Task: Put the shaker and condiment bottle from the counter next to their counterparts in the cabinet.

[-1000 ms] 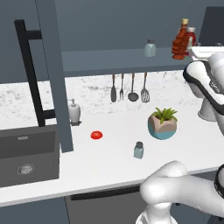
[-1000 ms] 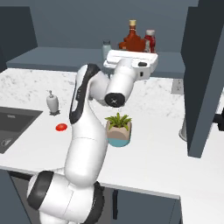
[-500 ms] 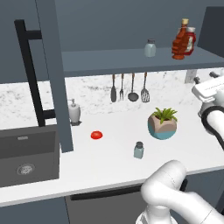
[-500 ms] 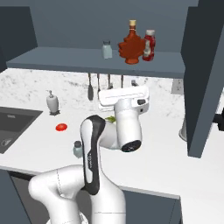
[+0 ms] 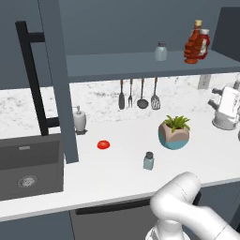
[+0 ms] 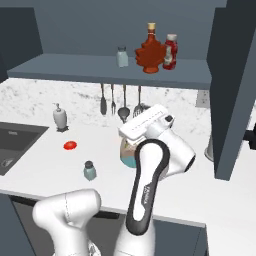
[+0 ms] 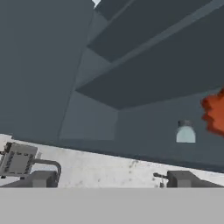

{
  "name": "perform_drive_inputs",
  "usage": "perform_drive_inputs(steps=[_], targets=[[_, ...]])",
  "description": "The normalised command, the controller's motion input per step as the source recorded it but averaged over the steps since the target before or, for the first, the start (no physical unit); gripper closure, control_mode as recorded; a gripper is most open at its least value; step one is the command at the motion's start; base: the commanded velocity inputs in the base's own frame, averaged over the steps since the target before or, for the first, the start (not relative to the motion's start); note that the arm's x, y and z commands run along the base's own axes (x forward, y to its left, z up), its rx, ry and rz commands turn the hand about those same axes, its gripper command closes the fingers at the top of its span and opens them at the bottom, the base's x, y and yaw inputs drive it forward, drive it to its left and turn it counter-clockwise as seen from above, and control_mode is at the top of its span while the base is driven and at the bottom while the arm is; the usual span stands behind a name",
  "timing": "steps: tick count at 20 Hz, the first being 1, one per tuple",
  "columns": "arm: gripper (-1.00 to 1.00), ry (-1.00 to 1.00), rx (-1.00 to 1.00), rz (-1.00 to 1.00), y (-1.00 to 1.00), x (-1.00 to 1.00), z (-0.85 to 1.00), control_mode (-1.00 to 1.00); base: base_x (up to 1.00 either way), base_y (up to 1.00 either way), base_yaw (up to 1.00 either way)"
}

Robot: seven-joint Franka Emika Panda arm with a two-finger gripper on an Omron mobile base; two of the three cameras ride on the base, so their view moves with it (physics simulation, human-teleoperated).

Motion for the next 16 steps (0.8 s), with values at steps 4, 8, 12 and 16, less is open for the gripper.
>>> perform_drive_inputs(steps=[4,8,12,16], targets=[[-1.0,-0.1,-0.25,0.74,0.0,-0.59,-0.85,-1.0,0.0,0.0,0.0],[-1.0,-0.22,-0.22,0.81,0.32,-0.01,-0.76,-1.0,0.0,0.0,0.0],[-1.0,-0.26,-0.18,0.78,0.4,0.0,-0.52,-1.0,0.0,0.0,0.0],[-1.0,-0.13,-0.2,0.67,0.17,0.13,-0.21,-1.0,0.0,0.0,0.0]])
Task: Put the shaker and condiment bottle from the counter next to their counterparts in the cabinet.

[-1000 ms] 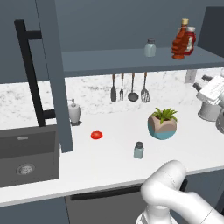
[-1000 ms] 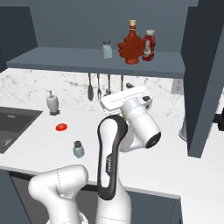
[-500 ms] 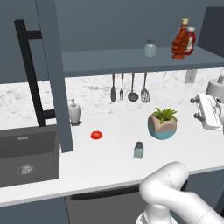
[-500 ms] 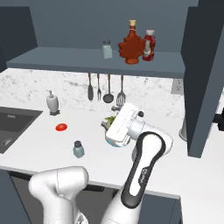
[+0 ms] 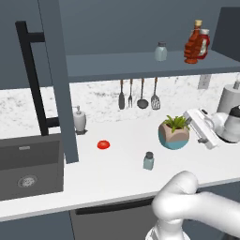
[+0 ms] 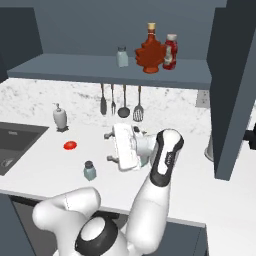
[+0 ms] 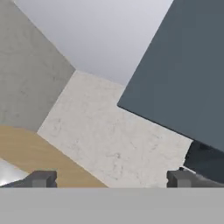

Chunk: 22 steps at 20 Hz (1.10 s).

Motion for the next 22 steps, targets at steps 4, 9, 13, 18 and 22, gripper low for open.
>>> perform_drive_inputs(steps=[4,9,13,18,22], targets=[[-1.0,-0.01,-0.26,0.44,-0.01,0.03,-0.27,-1.0,0.0,0.0,0.0],[-1.0,-0.07,-0.01,0.23,-0.15,0.0,-0.36,-1.0,0.0,0.0,0.0],[-1.0,-0.03,0.0,-0.18,0.06,0.01,-0.28,-1.0,0.0,0.0,0.0],[-1.0,-0.13,0.0,-0.71,0.14,0.0,-0.64,-1.0,0.0,0.0,0.0],[-1.0,-0.04,-0.03,-0.78,0.0,-0.07,-0.42,-1.0,0.0,0.0,0.0]])
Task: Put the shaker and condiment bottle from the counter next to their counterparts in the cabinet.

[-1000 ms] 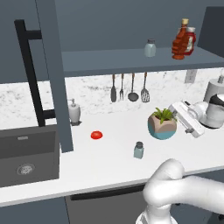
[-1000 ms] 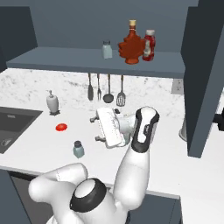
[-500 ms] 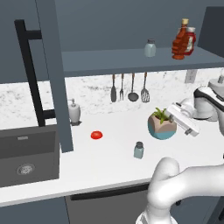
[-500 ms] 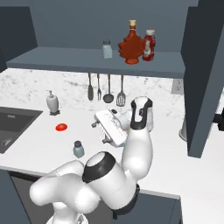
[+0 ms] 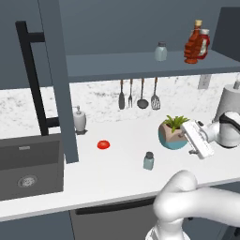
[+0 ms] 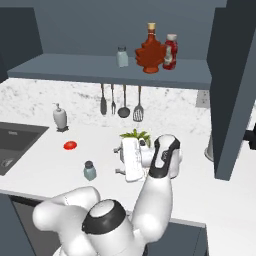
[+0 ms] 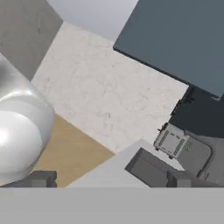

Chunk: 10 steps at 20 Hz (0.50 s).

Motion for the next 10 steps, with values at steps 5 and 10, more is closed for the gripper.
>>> perform_drive_inputs(steps=[5,10], targets=[[-1.0,0.18,-0.27,-0.31,0.04,-0.01,-0.03,-1.0,0.0,0.0,0.0],[-1.0,0.42,-0.45,-0.09,0.01,0.0,0.0,-1.0,0.0,0.0,0.0]])
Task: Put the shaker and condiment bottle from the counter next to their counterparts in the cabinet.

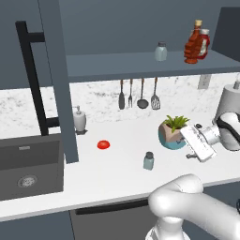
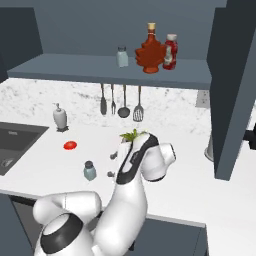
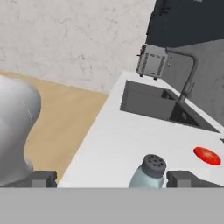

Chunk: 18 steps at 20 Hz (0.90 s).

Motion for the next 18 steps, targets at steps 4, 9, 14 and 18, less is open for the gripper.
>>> perform_drive_inputs(steps=[4,9,14,18], targets=[[-1.0,0.14,-0.14,0.0,0.0,0.0,0.0,-1.0,0.0,0.0,0.0],[-1.0,0.0,0.0,-0.17,0.07,0.01,-0.31,-1.0,0.0,0.0,0.0],[-1.0,0.0,0.0,-0.24,0.1,0.2,-0.48,-1.0,0.0,0.0,0.0],[-1.0,0.0,0.0,0.0,0.0,0.0,0.0,-1.0,0.0,0.0,0.0]])
